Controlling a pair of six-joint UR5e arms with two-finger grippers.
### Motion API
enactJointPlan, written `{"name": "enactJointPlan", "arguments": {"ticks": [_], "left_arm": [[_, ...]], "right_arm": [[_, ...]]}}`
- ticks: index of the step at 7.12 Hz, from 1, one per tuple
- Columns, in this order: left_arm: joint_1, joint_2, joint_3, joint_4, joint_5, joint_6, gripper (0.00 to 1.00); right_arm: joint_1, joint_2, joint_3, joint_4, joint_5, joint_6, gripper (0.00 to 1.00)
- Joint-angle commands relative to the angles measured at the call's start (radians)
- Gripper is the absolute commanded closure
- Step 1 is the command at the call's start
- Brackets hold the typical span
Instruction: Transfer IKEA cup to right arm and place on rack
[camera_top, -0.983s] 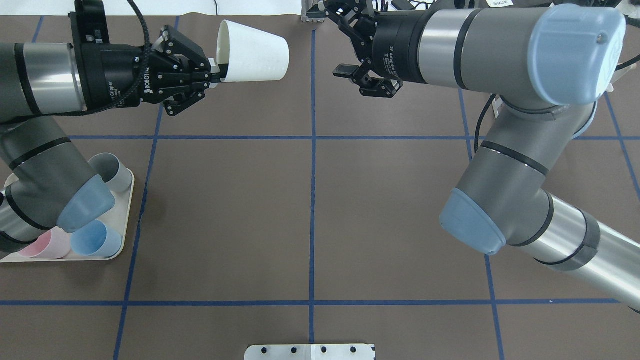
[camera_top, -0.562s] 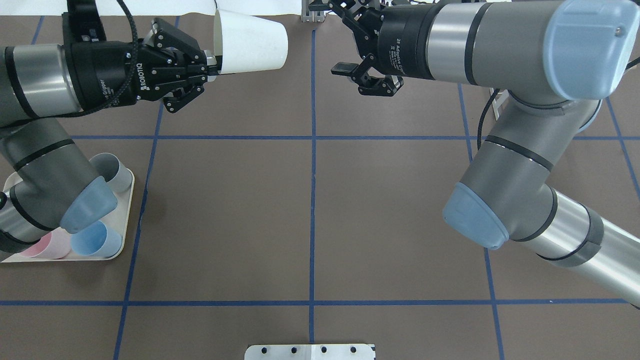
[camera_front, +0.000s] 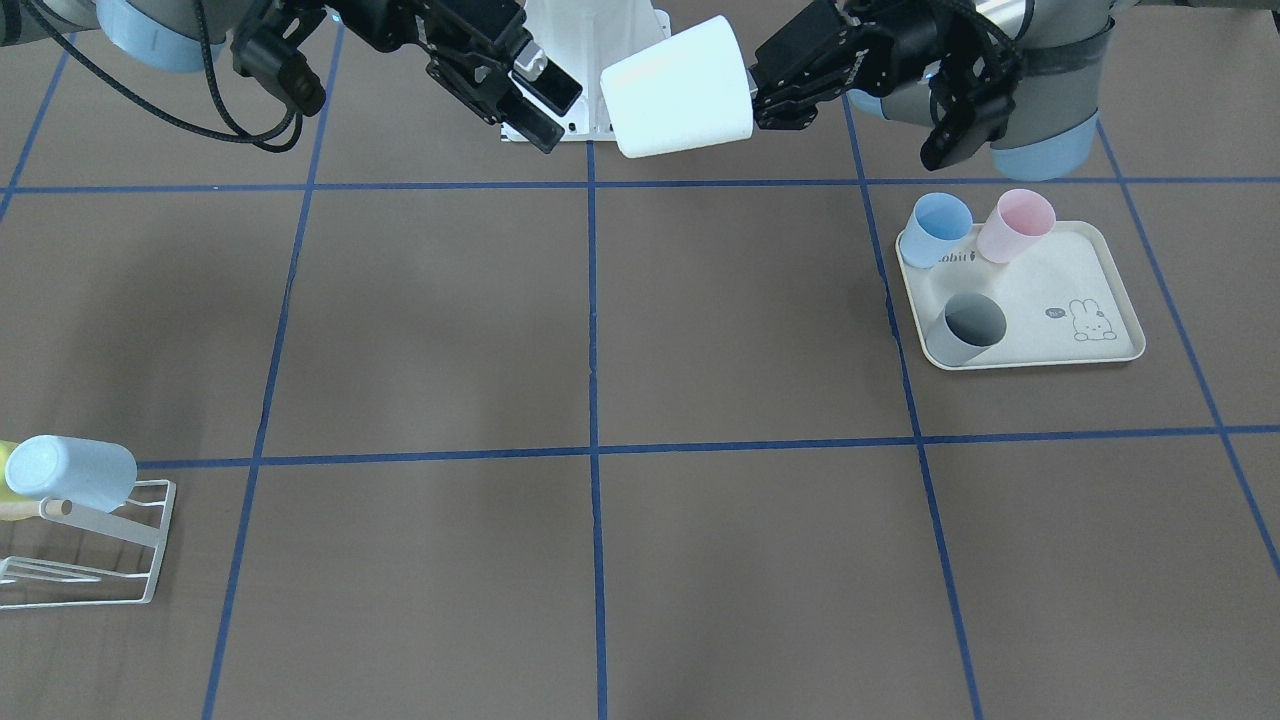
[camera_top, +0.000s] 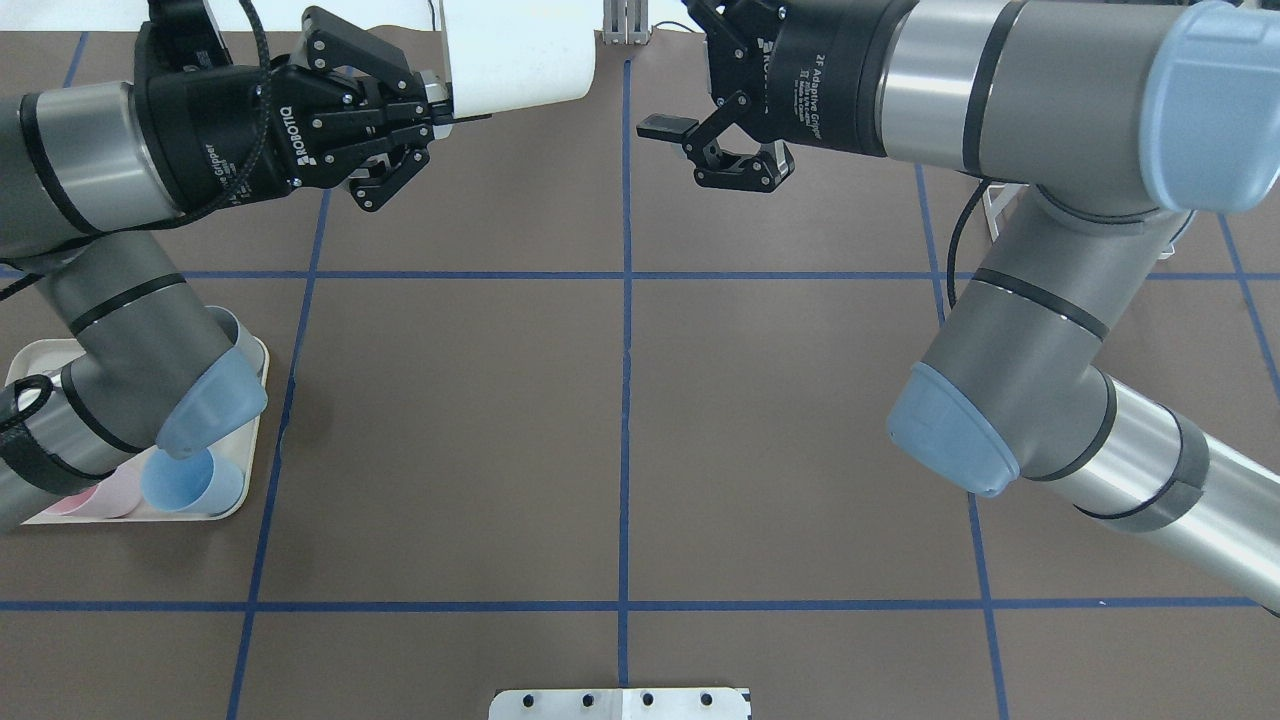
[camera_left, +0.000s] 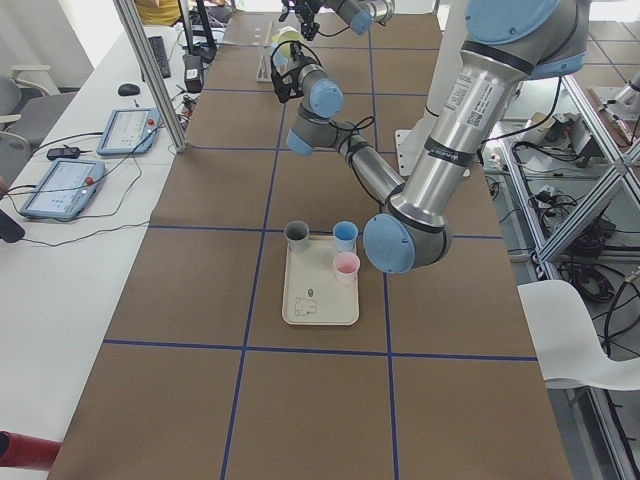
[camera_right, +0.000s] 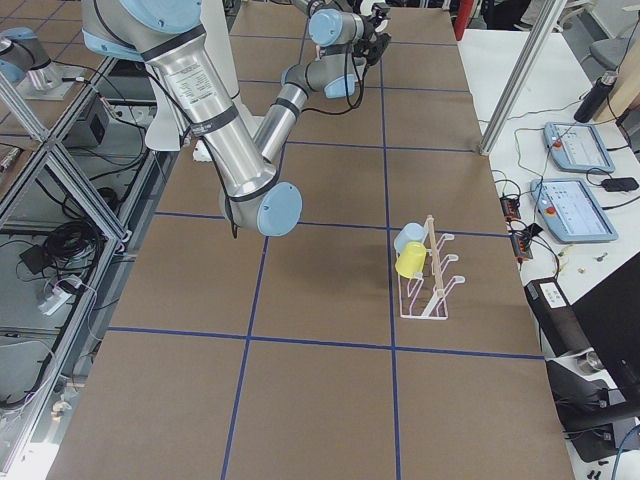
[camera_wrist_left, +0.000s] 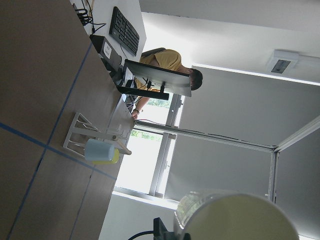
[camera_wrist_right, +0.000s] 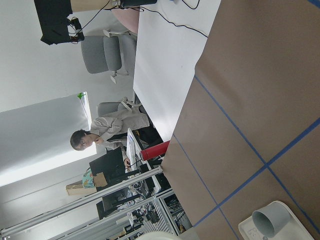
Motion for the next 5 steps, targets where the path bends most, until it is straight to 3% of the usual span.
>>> {"name": "enactJointPlan", "arguments": {"ticks": [1, 5], "left_arm": [[0.009, -0.025, 0.017, -0.001, 0.027, -0.01, 1.0], [0.031, -0.035, 0.022, -0.001, 0.041, -0.017, 1.0]], "right_arm": [[0.001, 0.001, -0.002, 0.013, -0.001, 0.036, 0.0], [0.001, 0.004, 0.0, 0.021, -0.018, 0.085, 0.0]]}}
